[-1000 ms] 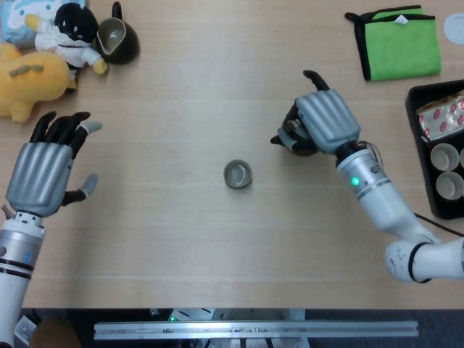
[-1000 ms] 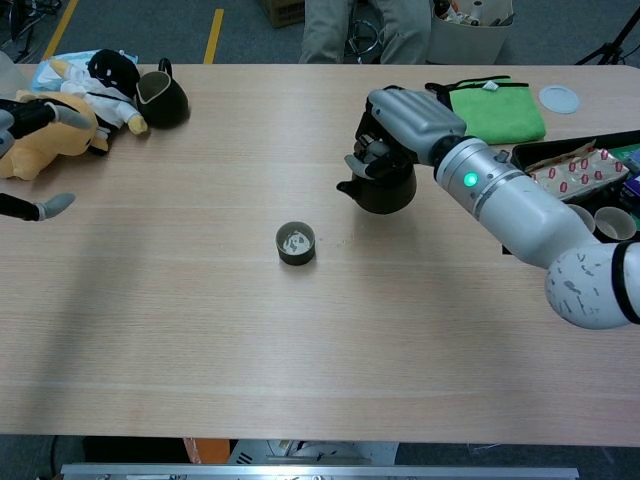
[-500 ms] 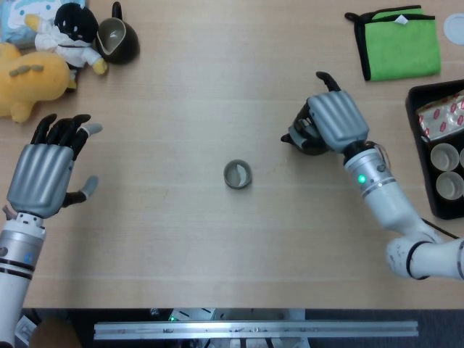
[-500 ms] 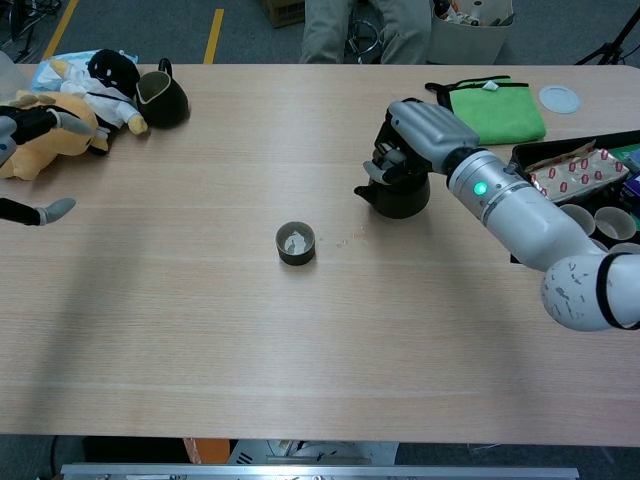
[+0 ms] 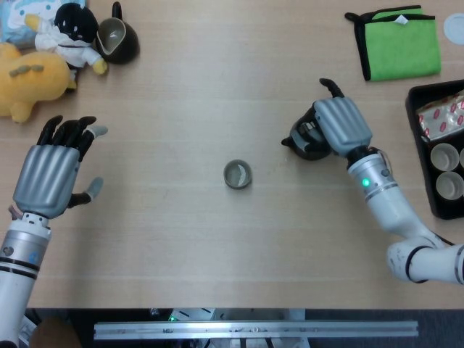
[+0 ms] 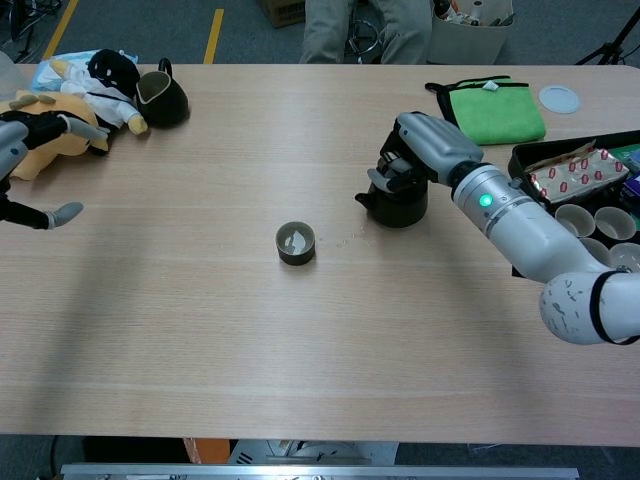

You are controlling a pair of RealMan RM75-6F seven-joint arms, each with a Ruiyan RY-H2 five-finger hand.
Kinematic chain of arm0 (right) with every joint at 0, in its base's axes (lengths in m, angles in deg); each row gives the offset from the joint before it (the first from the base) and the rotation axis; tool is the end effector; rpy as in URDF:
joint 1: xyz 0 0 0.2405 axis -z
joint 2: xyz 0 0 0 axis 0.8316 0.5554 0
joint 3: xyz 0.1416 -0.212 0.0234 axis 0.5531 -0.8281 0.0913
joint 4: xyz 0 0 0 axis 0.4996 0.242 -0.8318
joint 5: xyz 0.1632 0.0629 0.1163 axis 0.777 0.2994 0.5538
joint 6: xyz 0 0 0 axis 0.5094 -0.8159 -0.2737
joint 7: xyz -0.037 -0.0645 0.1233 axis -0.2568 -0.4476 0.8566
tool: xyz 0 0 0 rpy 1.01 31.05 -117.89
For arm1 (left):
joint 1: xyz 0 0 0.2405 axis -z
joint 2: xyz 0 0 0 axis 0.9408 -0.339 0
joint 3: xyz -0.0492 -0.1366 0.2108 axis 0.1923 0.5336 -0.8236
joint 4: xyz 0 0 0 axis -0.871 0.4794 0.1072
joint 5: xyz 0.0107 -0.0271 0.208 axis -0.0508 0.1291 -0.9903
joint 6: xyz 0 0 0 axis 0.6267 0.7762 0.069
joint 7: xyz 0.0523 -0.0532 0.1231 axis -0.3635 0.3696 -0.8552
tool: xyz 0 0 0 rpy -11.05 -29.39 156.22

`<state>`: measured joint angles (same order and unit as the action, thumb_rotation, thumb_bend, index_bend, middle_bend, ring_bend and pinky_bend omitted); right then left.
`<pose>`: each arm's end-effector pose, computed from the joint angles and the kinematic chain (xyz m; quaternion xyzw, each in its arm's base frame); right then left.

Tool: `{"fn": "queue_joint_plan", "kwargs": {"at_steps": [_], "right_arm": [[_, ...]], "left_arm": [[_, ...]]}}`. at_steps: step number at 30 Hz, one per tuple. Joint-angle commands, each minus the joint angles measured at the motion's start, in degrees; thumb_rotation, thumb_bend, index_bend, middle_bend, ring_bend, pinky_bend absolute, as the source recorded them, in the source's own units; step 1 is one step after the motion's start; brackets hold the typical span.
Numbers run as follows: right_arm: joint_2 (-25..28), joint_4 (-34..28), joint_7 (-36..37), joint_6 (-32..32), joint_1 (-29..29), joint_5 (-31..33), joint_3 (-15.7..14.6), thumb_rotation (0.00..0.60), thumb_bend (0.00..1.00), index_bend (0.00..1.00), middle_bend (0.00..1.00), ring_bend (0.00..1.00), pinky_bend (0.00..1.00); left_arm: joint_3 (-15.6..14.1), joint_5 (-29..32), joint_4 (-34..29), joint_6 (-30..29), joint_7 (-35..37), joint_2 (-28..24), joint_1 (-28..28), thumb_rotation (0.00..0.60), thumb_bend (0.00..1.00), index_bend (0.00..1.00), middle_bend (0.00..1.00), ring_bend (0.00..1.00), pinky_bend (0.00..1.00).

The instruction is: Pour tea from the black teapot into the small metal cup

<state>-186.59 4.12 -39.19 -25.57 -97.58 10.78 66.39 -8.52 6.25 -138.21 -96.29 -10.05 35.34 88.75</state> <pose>-0.1561 -0.3355 -0.0736 0.6703 -0.4933 0.4095 0.3738 -0.2199 0.2239 0.0805 -0.6705 -0.4278 -0.3564 0.4903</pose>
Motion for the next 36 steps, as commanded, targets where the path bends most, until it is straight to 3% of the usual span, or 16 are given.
{"fn": "queue_joint_plan", "kwargs": {"at_steps": [1, 16, 25, 36], "right_arm": [[-0.5, 0.7, 0.8, -0.3, 0.5, -0.4, 0.1, 0.6, 0.38, 1.0, 0.9, 0.8, 0.08], [-1.3, 2.2, 3.3, -2.2, 1.9, -1.8, 0.7, 0.6, 0.38, 1.0, 0.87, 0.77, 0.08], [-0.7, 1.8, 3.2, -3.3, 2.4, -2.0, 0.9, 0.6, 0.38, 0.97, 0.79, 0.69, 0.06], [0.1, 0.7, 3.2, -4.4, 2.6, -2.4, 1.2, 0.6, 0.38, 0.81, 0.62, 0.5, 0.04]], "left_arm": [[0.0, 0.0, 0.0, 0.0, -0.1, 0.1, 0.0, 0.6, 0.29, 0.19, 0.13, 0.15, 0.08], [-0.1, 0.4, 0.2, 0.3, -0.1, 0.3, 0.1, 0.6, 0.29, 0.19, 0.13, 0.15, 0.08], [-0.1, 0.6, 0.2, 0.5, -0.2, 0.4, 0.2, 0.6, 0.29, 0.19, 0.13, 0.15, 0.08], [0.0, 0.8, 0.2, 0.5, -0.5, 0.6, 0.4, 0.6, 0.29, 0.19, 0.13, 0.15, 0.08]]}}
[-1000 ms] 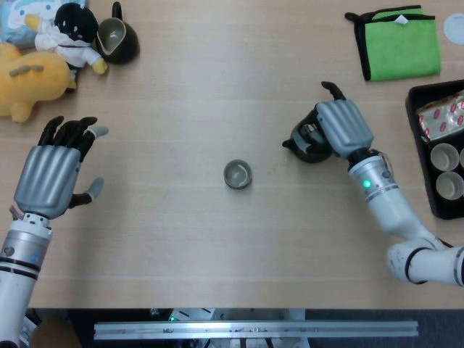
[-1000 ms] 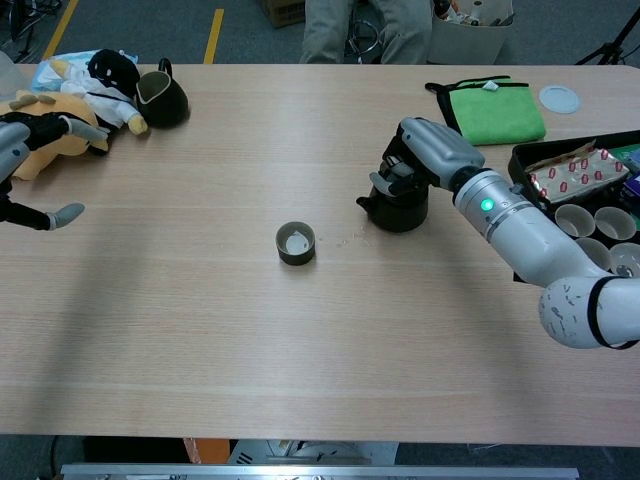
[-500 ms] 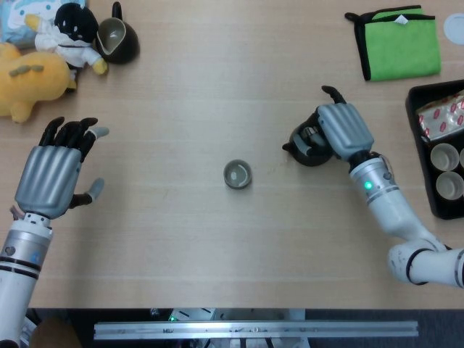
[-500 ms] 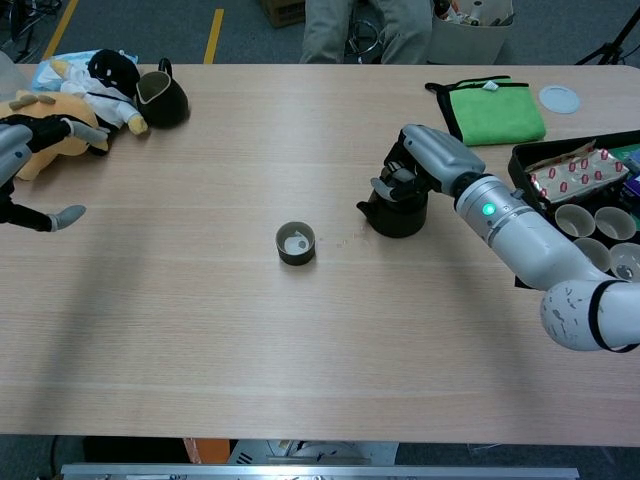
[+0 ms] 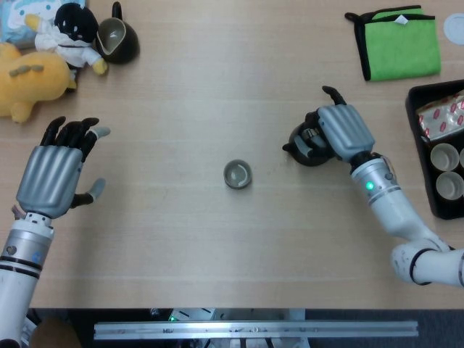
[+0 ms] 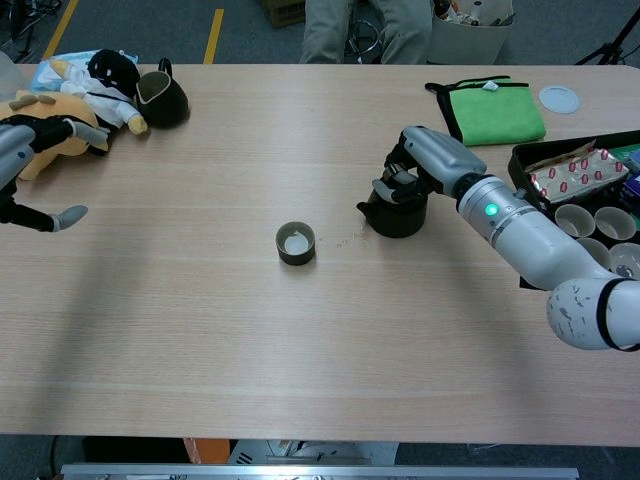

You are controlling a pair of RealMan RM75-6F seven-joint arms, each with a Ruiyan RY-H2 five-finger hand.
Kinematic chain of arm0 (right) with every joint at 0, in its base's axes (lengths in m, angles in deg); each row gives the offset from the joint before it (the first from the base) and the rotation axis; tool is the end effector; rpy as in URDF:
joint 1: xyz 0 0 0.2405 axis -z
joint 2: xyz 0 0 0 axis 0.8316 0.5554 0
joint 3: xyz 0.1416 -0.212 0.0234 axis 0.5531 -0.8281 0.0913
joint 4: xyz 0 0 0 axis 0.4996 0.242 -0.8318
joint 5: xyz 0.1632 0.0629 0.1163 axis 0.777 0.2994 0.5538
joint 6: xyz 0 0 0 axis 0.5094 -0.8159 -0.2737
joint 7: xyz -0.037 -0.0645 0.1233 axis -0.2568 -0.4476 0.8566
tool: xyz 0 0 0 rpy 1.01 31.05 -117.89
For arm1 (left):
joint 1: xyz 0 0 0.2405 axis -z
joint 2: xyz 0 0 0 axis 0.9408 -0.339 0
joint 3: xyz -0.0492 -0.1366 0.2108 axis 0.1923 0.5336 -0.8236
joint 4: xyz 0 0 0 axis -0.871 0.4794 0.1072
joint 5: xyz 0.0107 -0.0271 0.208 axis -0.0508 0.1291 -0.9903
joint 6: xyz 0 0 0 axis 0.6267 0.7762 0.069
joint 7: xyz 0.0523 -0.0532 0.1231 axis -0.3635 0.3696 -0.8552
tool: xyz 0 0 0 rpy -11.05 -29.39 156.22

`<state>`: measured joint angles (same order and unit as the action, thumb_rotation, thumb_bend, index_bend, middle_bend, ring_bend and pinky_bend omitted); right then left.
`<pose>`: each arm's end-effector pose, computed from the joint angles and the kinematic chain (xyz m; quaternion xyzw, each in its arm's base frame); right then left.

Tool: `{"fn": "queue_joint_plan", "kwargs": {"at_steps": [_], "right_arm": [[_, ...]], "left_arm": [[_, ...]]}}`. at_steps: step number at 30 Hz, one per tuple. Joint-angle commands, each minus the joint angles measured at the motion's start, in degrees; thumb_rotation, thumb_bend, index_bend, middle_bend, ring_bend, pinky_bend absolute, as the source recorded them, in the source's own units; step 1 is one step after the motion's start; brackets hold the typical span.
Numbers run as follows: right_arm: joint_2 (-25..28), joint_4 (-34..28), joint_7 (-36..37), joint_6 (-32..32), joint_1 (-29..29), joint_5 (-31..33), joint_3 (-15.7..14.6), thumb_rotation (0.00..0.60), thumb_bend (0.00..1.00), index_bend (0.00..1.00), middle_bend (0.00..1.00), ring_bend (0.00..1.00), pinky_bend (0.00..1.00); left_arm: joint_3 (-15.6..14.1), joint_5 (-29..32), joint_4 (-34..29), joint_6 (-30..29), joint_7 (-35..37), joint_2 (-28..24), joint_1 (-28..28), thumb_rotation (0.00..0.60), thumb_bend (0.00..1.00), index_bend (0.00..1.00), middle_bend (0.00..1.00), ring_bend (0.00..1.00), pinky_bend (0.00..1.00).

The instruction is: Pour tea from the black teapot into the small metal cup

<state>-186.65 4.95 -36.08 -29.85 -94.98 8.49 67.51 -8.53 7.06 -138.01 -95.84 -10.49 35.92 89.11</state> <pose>-0.1682 -0.3291 -0.0798 0.6661 -0.5223 0.3974 0.3543 -0.2197 0.2248 0.0767 -0.6718 -0.4313 -0.3525 0.4883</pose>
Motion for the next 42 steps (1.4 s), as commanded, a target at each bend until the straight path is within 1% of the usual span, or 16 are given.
{"fn": "queue_joint_plan", "kwargs": {"at_steps": [1, 6, 11, 17, 21, 24, 26, 30, 33, 42], "right_arm": [[0.3, -0.3, 0.1, -0.2, 0.1, -0.2, 0.1, 0.6, 0.38, 0.8, 0.62, 0.49, 0.04], [0.8, -0.9, 0.4, -0.6, 0.2, -0.3, 0.1, 0.6, 0.38, 0.75, 0.56, 0.41, 0.03], [1.2, -1.3, 0.6, -0.8, 0.4, -0.5, 0.2, 0.6, 0.36, 0.71, 0.52, 0.37, 0.01], [1.5, -1.8, 1.0, -0.8, 0.5, -0.7, 0.4, 0.6, 0.21, 0.65, 0.49, 0.33, 0.0], [1.8, -2.1, 1.4, -1.0, 0.4, -0.7, 0.6, 0.6, 0.09, 0.62, 0.46, 0.29, 0.0], [2.1, -2.3, 1.5, -1.3, 0.4, -0.7, 0.8, 0.6, 0.02, 0.58, 0.42, 0.25, 0.0], [2.3, -2.5, 1.5, -1.5, 0.3, -0.7, 0.7, 0.6, 0.0, 0.54, 0.4, 0.22, 0.0], [3.0, -3.0, 1.9, -2.2, 0.2, -1.0, 0.5, 0.592, 0.0, 0.45, 0.34, 0.17, 0.0], [3.9, -3.9, 2.1, -2.8, 0.2, -1.4, 0.2, 0.589, 0.0, 0.4, 0.32, 0.15, 0.0], [5.8, -6.2, 1.9, -3.1, 0.1, -2.0, -0.1, 0.586, 0.0, 0.38, 0.31, 0.14, 0.0]], "left_arm": [[0.0, 0.0, -0.1, 0.0, -0.1, 0.0, 0.0, 0.6, 0.29, 0.19, 0.13, 0.15, 0.08], [-0.1, 0.0, -0.1, 0.0, -0.2, 0.1, 0.1, 0.6, 0.29, 0.19, 0.13, 0.15, 0.08], [-0.2, 0.0, -0.3, 0.1, -0.4, 0.2, 0.1, 0.6, 0.29, 0.19, 0.13, 0.15, 0.08], [-0.2, -0.1, -0.4, 0.1, -0.7, 0.4, 0.2, 0.6, 0.29, 0.19, 0.13, 0.15, 0.08], [-0.2, 0.0, -0.4, 0.2, -0.8, 0.5, 0.3, 0.6, 0.29, 0.19, 0.13, 0.15, 0.08], [-0.2, 0.1, -0.4, 0.3, -1.0, 0.6, 0.4, 0.6, 0.29, 0.19, 0.13, 0.15, 0.08], [-0.1, 0.1, -0.5, 0.2, -1.0, 0.7, 0.4, 0.6, 0.29, 0.19, 0.13, 0.15, 0.08], [-0.1, 0.1, -0.5, 0.3, -1.1, 0.8, 0.5, 0.6, 0.29, 0.19, 0.13, 0.15, 0.08], [-0.2, 0.1, -0.4, 0.3, -1.1, 0.9, 0.5, 0.6, 0.29, 0.19, 0.13, 0.15, 0.08], [-0.3, 0.0, -0.5, 0.3, -1.4, 1.1, 0.6, 0.6, 0.29, 0.19, 0.13, 0.15, 0.08]]}}
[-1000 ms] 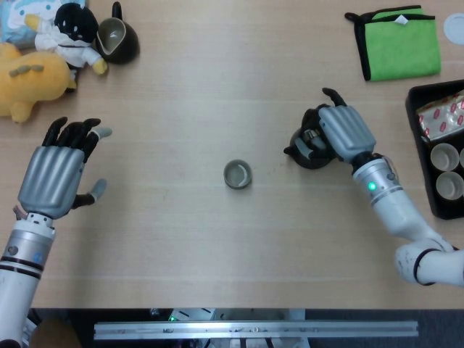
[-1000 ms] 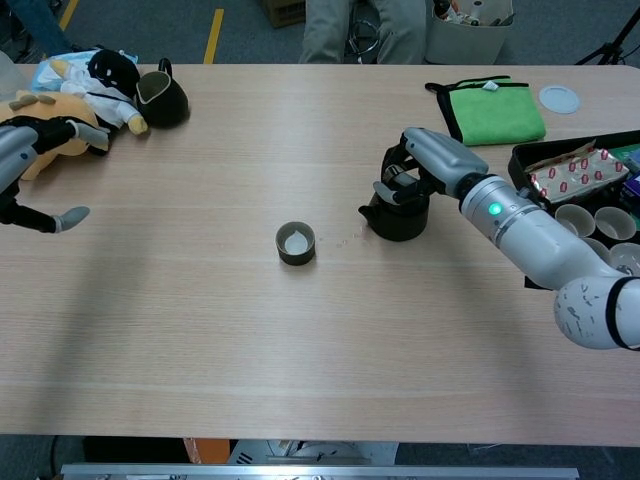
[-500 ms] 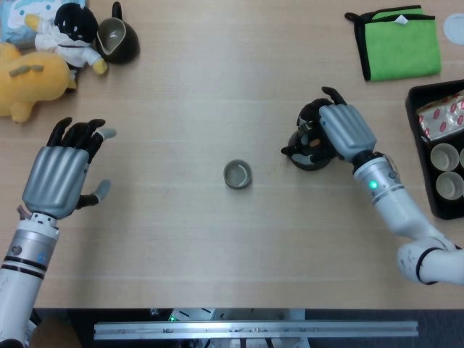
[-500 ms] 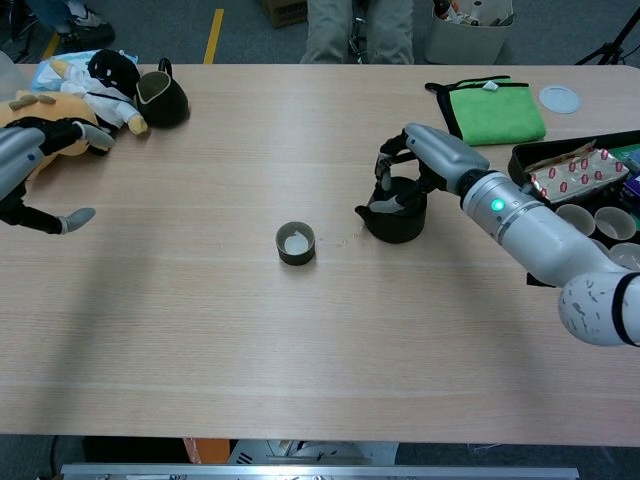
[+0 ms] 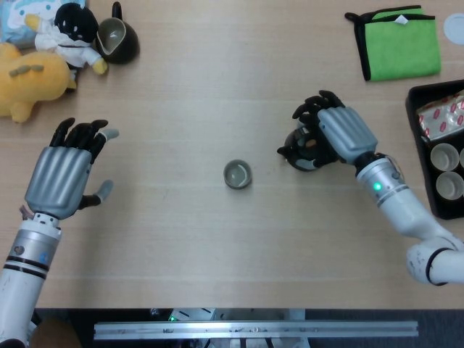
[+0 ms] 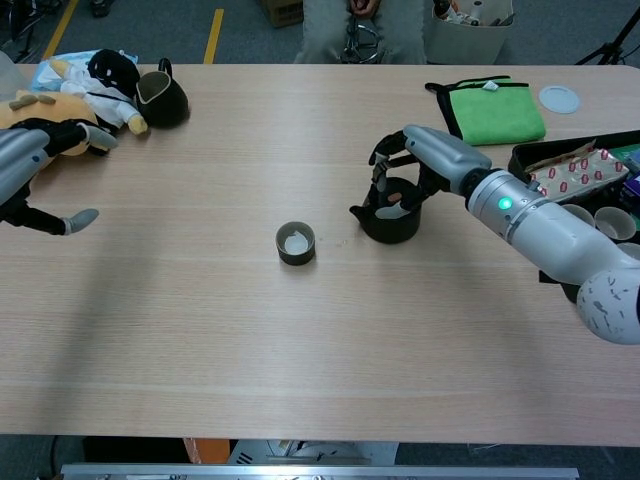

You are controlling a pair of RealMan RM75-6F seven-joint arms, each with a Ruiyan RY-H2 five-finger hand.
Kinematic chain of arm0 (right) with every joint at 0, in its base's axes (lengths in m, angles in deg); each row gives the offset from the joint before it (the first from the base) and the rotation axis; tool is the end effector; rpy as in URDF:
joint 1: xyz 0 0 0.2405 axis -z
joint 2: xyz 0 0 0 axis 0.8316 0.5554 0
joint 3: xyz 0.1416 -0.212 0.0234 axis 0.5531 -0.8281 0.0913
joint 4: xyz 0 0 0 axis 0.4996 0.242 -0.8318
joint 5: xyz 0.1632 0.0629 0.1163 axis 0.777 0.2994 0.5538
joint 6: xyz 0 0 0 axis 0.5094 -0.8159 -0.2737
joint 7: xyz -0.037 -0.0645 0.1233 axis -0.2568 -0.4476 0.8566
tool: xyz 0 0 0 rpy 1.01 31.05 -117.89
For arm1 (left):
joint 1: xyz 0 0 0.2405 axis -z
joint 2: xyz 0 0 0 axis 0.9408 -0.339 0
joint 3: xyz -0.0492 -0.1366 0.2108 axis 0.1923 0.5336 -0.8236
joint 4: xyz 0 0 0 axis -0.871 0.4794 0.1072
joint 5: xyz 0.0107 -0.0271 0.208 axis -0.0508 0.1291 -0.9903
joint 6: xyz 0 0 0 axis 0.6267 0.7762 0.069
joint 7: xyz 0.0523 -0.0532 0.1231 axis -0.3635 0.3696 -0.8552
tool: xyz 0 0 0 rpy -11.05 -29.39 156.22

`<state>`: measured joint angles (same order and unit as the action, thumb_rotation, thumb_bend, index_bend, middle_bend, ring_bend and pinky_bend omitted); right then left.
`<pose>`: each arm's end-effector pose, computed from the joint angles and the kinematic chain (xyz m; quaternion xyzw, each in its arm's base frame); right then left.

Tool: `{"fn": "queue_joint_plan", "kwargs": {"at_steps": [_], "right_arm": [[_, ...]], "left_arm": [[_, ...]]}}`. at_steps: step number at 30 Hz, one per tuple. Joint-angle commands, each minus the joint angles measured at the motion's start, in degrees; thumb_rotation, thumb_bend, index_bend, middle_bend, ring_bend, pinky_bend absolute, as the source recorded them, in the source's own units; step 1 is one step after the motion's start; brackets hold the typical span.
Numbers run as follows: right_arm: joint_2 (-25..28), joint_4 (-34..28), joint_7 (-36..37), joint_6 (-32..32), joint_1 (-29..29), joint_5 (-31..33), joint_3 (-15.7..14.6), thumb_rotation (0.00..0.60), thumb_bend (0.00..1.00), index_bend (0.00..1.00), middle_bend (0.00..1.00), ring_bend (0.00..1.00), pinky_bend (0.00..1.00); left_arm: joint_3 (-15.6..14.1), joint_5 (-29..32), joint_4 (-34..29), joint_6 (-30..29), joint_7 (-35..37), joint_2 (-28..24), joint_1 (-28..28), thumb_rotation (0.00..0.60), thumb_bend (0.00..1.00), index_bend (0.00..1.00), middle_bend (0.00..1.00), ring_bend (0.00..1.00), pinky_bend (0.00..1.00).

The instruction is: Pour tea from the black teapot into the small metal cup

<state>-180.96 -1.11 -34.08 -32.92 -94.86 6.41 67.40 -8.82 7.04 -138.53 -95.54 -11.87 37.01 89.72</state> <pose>-0.1644 -0.3258 -0.0618 0.6826 -0.5245 0.3932 0.3230 -0.2127 0.2239 0.0696 -0.6794 -0.4292 -0.3532 0.4791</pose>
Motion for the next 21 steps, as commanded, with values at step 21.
{"fn": "queue_joint_plan", "kwargs": {"at_steps": [21], "right_arm": [[4.3, -4.5, -2.0, -0.4, -0.5, 0.3, -0.3, 0.579, 0.0, 0.38, 0.31, 0.14, 0.0]], "left_arm": [[0.0, -0.1, 0.4, 0.1, 0.4, -0.1, 0.1, 0.6, 0.29, 0.19, 0.13, 0.15, 0.08]]}}
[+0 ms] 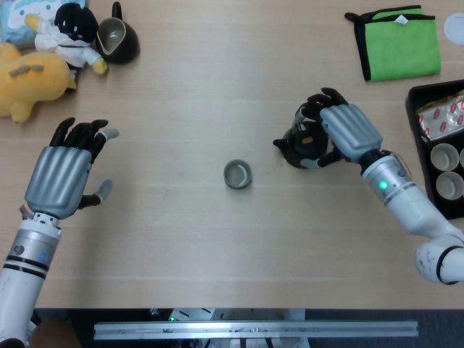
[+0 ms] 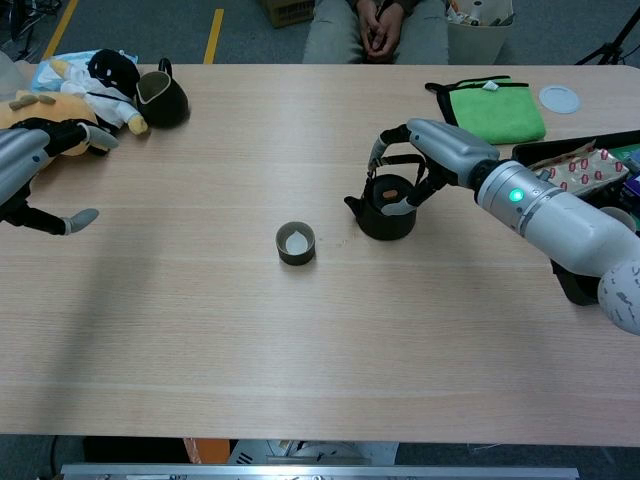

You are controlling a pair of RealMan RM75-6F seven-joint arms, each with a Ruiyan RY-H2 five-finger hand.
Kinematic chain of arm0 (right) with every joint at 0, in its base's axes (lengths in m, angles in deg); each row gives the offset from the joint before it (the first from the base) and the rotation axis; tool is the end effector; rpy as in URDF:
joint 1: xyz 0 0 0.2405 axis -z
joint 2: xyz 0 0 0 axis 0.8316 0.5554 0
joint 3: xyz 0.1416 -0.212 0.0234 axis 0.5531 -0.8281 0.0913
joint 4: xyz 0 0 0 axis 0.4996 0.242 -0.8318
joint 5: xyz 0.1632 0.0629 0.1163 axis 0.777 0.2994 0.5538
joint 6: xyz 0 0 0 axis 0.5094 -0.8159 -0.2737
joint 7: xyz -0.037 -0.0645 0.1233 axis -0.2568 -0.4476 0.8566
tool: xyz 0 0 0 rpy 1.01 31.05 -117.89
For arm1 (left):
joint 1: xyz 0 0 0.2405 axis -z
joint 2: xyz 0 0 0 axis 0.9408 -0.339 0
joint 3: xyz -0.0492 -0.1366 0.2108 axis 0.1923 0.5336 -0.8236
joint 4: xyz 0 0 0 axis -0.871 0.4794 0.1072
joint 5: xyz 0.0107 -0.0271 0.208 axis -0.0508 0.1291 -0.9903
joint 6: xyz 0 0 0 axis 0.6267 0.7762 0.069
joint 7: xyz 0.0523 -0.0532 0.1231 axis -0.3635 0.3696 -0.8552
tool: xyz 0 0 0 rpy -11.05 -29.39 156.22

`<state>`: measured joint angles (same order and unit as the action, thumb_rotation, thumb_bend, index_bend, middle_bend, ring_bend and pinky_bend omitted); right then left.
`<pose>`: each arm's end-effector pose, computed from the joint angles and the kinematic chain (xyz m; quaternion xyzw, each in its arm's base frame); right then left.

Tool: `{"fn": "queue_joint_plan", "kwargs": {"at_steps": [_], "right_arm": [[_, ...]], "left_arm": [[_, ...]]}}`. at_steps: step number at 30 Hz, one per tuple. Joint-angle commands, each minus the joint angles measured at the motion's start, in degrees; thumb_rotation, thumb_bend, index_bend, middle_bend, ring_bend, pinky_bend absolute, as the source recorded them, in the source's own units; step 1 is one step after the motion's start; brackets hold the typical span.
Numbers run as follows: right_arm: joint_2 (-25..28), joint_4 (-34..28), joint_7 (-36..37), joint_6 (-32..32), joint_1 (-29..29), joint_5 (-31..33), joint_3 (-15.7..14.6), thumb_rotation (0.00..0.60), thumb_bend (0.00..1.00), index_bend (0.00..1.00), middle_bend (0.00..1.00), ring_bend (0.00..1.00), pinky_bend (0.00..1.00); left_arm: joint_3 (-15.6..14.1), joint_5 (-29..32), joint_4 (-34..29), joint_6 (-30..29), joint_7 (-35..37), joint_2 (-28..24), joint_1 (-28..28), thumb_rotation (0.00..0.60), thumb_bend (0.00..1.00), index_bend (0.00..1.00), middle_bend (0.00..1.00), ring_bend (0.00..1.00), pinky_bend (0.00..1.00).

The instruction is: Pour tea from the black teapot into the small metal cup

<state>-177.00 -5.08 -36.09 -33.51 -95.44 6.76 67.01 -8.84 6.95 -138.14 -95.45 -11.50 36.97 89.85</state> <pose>-0.1620 -0.3262 -0.0462 0.6994 -0.5083 0.3847 0.3231 -0.2138 0.2249 0.0698 -0.6798 -0.4283 -0.3533 0.4791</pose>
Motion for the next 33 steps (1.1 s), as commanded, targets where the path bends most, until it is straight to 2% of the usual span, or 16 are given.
{"fn": "queue_joint_plan", "kwargs": {"at_steps": [1, 13, 25, 33], "right_arm": [[0.7, -0.8, 0.0, 0.5, 0.1, -0.2, 0.1, 0.579, 0.0, 0.38, 0.31, 0.14, 0.0], [5.3, -6.0, -3.8, 5.9, 1.8, -2.0, -0.1, 0.58, 0.0, 0.38, 0.31, 0.14, 0.0], [15.5, -14.0, -9.3, 15.7, 7.4, -3.4, -0.9, 0.599, 0.01, 0.38, 0.31, 0.14, 0.0], [23.4, -18.7, -10.2, 24.3, 14.6, -4.7, -3.0, 0.6, 0.03, 0.38, 0.31, 0.14, 0.0]], "left_arm": [[0.0, -0.1, 0.0, 0.0, 0.1, 0.0, 0.0, 0.6, 0.29, 0.19, 0.13, 0.15, 0.08], [0.3, -0.9, -0.3, -0.3, 0.6, -0.4, 0.2, 0.6, 0.29, 0.19, 0.13, 0.15, 0.08], [1.0, -1.7, 0.1, -1.4, 3.0, -1.6, -0.2, 0.6, 0.29, 0.19, 0.13, 0.15, 0.08], [2.0, -1.8, 1.5, -3.8, 6.0, -2.8, -1.5, 0.6, 0.29, 0.19, 0.13, 0.15, 0.08]]}}
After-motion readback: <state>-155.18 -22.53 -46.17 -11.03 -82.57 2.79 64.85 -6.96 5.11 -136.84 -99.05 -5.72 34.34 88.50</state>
